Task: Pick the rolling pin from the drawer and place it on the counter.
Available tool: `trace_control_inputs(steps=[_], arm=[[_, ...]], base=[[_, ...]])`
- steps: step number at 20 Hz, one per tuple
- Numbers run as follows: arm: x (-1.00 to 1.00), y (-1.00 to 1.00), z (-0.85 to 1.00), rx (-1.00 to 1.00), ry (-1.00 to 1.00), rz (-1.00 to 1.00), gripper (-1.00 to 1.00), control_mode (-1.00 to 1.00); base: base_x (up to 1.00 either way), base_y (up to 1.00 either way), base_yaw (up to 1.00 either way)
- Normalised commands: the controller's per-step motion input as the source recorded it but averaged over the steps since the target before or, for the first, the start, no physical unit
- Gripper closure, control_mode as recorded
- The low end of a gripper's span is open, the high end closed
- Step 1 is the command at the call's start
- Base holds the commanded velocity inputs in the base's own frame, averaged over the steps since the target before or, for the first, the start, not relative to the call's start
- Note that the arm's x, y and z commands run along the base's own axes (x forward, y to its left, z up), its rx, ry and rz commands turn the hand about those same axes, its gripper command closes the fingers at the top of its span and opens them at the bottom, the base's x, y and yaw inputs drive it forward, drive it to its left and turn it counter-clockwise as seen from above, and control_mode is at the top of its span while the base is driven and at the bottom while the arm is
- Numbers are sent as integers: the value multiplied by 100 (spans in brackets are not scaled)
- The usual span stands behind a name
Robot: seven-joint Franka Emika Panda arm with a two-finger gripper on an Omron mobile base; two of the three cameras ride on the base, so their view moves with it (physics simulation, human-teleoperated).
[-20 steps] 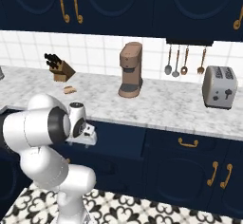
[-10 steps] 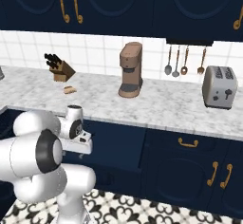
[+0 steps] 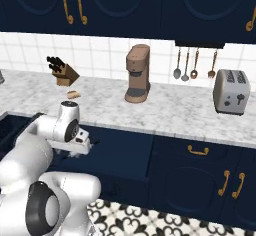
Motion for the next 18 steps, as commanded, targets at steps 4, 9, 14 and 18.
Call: trace_control_inputs(steps=[4,9,14,18], arm=[[43,58,0,0,0,0,-100,-100],[69,37,0,0,0,0,-100,-100],[44,18,0,0,0,0,-100,-100],[19,17,-9,-2,0,-1,-100,-100]], base=[[0,0,0],[0,0,0],[0,0,0],[0,0,0]])
